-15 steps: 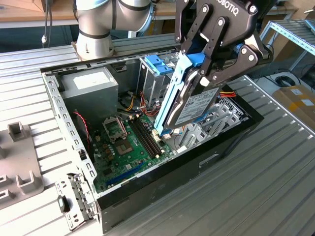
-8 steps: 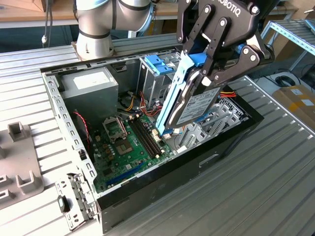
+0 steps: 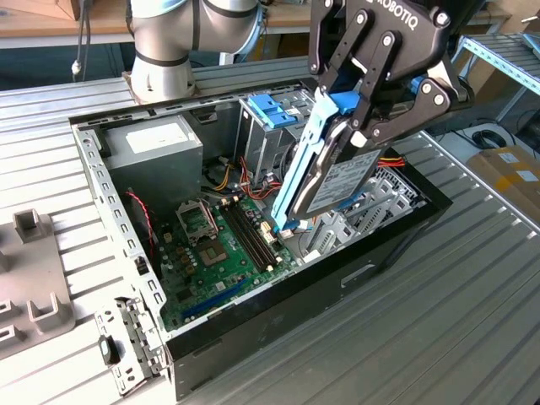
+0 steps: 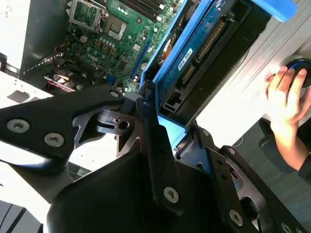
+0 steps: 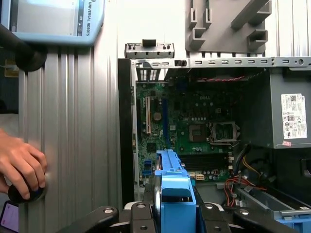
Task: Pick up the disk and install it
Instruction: 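Pick up the disk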
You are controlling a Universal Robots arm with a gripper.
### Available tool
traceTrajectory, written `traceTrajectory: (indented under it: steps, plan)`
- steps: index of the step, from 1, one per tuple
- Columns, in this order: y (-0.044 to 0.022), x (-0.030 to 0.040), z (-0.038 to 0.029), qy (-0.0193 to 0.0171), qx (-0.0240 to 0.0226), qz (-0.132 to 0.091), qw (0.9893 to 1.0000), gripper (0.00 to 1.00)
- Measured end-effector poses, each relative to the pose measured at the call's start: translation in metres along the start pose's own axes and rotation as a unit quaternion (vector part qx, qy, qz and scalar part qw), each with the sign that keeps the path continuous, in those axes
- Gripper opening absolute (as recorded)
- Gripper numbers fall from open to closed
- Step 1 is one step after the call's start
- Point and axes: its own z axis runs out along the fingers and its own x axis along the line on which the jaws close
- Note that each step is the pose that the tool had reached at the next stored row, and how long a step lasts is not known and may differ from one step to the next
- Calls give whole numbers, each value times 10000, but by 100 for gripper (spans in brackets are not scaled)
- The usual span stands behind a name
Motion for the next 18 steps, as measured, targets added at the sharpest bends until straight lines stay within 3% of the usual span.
traceTrajectory:
  steps: [18]
  plan:
    - [-128,-2,17,0,0,0,10000,37]
